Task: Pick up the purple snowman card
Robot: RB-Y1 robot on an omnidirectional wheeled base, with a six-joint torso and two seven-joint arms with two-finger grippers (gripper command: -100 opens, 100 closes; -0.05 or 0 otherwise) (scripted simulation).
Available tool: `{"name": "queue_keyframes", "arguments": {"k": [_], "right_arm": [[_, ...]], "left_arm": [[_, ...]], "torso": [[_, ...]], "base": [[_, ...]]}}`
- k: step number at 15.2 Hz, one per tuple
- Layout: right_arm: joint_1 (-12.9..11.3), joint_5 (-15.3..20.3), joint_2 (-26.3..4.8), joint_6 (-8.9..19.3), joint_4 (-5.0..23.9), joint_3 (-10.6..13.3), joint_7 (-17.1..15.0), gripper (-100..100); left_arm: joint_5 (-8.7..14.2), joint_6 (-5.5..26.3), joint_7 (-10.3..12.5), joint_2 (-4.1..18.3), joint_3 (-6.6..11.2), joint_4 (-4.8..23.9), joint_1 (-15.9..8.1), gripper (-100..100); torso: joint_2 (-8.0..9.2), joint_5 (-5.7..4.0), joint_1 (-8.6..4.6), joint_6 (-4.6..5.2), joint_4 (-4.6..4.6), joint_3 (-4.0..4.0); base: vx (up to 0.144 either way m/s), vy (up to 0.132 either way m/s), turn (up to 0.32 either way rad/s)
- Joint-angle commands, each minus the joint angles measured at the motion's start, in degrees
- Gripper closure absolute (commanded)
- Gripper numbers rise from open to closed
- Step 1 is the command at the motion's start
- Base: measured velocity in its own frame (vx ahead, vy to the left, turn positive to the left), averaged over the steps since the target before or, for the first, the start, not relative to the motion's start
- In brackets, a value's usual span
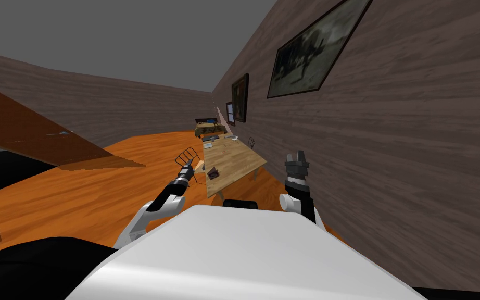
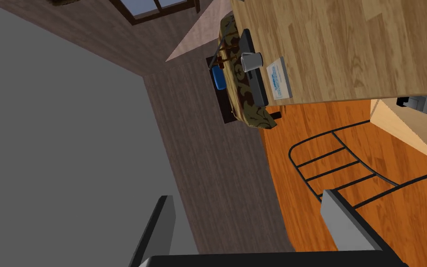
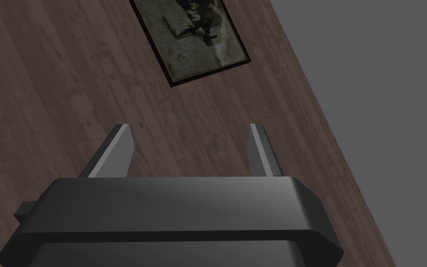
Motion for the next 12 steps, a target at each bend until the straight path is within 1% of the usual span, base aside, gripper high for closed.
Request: {"name": "queue_keyframes", "arguments": {"k": [1,3,4,5,6,7,8,9,10,11,12], "right_arm": [[0.00,0.00,0.00,0.00,0.00,0.00,0.00,0],[0.00,0.00,0.00,0.00,0.00,0.00,0.00,0],[0.00,0.00,0.00,0.00,0.00,0.00,0.00,0],[0.00,0.00,0.00,0.00,0.00,0.00,0.00,0],[0.00,0.00,0.00,0.00,0.00,0.00,0.00,0],[0.00,0.00,0.00,0.00,0.00,0.00,0.00,0],[0.00,0.00,0.00,0.00,0.00,0.00,0.00,0],[0.01,0.00,0.00,0.00,0.00,0.00,0.00,0],[0.01,0.00,0.00,0.00,0.00,0.00,0.00,0],[0.01,0.00,0.00,0.00,0.00,0.00,0.00,0],[0.01,0.00,0.00,0.00,0.00,0.00,0.00,0]], "left_arm": [[1.01,2.86,0.53,-0.04,1.29,0.07,0.38,-100],[1.01,3.94,0.53,-0.04,1.29,0.07,0.38,-100],[1.90,5.76,1.02,-0.10,2.42,0.27,0.69,-100],[1.90,6.77,1.02,-0.10,2.42,0.27,0.69,-100],[1.90,6.85,1.02,-0.10,2.42,0.27,0.69,-100],[2.79,8.81,1.50,-0.21,3.54,0.47,1.00,-100],[2.79,9.73,1.50,-0.21,3.54,0.47,1.00,-100],[2.79,9.73,1.50,-0.21,3.54,0.47,1.00,-100],[3.67,11.62,1.98,-0.38,4.64,0.67,1.30,-100],[3.67,12.57,1.98,-0.38,4.64,0.67,1.30,-100],[3.67,12.57,1.98,-0.38,4.64,0.67,1.30,-100]], "torso": [[0.00,0.00,0.00,0.00,0.00,0.00],[0.03,-0.01,-0.01,-0.01,0.01,0.02],[0.06,0.00,0.02,-0.01,0.02,0.04],[0.05,0.00,0.01,0.00,0.02,0.04],[0.02,0.00,-0.01,0.01,0.01,0.02],[-0.04,-0.01,-0.04,0.01,0.00,-0.01],[-0.17,-0.02,-0.07,0.01,-0.02,-0.08],[-0.31,-0.01,-0.07,0.02,-0.05,-0.16],[-0.32,-0.01,-0.02,0.01,-0.07,-0.18],[-0.32,0.00,-0.01,0.01,-0.06,-0.18],[-0.28,0.00,-0.01,0.01,-0.06,-0.16]], "base": [[0.026,-0.035,-0.018],[0.022,-0.027,0.024],[0.025,-0.028,0.007],[0.039,-0.039,-0.053],[0.059,-0.045,-0.057],[0.107,-0.052,-0.075],[0.144,-0.046,-0.092],[0.114,-0.028,-0.048],[0.105,-0.029,-0.039],[0.089,-0.033,-0.029],[0.052,-0.024,-0.005]]}}
